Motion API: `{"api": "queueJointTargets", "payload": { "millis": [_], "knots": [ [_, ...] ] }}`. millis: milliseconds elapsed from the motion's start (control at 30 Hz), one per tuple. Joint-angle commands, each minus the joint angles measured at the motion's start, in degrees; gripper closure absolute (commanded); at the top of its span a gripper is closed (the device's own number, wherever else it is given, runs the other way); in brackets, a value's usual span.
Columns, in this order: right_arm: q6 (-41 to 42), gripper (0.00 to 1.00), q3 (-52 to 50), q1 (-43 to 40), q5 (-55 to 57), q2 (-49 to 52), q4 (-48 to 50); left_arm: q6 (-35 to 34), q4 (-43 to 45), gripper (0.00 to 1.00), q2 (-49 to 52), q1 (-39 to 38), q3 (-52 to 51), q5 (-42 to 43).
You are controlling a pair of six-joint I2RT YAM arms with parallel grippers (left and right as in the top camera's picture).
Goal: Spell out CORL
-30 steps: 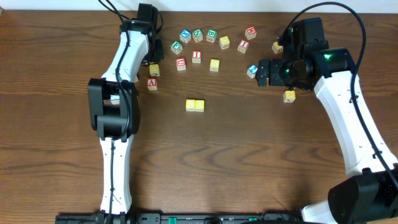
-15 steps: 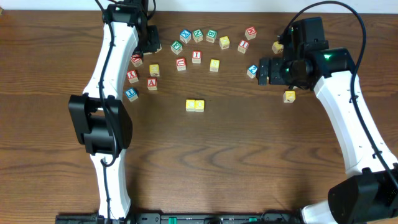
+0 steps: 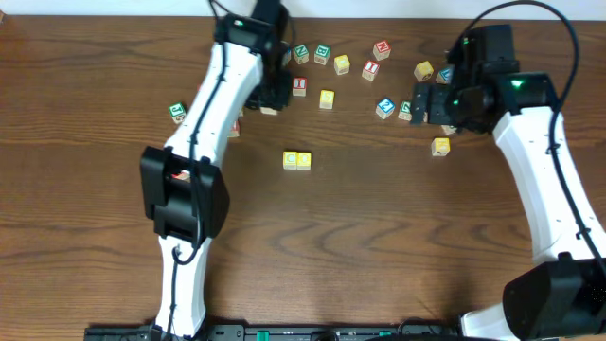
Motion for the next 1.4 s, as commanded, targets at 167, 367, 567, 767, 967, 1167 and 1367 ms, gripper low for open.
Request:
{"api": "queueJointTargets", "payload": {
  "millis": [167,367,567,767,967,1167,1367],
  "knots": [
    [-1.25,0.01,-0.37,-6.91,0.57,0.39,-0.70,13.79,-0.61,0.69,-0.22,-6.64,-0.02,0.35],
    [-1.22,0.01,-0.37,-10.75,0.59,0.39,-0.15,14.53,0.22,0.69,-0.20,-10.38,-0.92,1.99],
    [-1.20,0.01,-0.37,-13.97,0.52,0.39,-0.44,14.51,4.44,0.69,-0.20,-13.18,-5.60,7.89],
    [-1.20,0.01,-0.37,-14.32,0.55,0.39,-0.50,14.51,10.95,0.70,-0.20,-15.93,-11.76,8.26],
    [-1.20,0.01,-0.37,-14.32,0.55,0.39,-0.72,14.51,17.94,0.69,-0.20,-18.38,-16.98,8.24],
    [-1.20,0.01,-0.37,-14.29,0.11,0.39,-1.68,14.51,25.75,0.69,-0.20,-18.84,-22.88,8.22],
    [-1.20,0.01,-0.37,-14.29,0.11,0.39,-1.77,14.51,26.32,0.69,-0.20,-18.84,-22.91,8.22]
  ]
}}
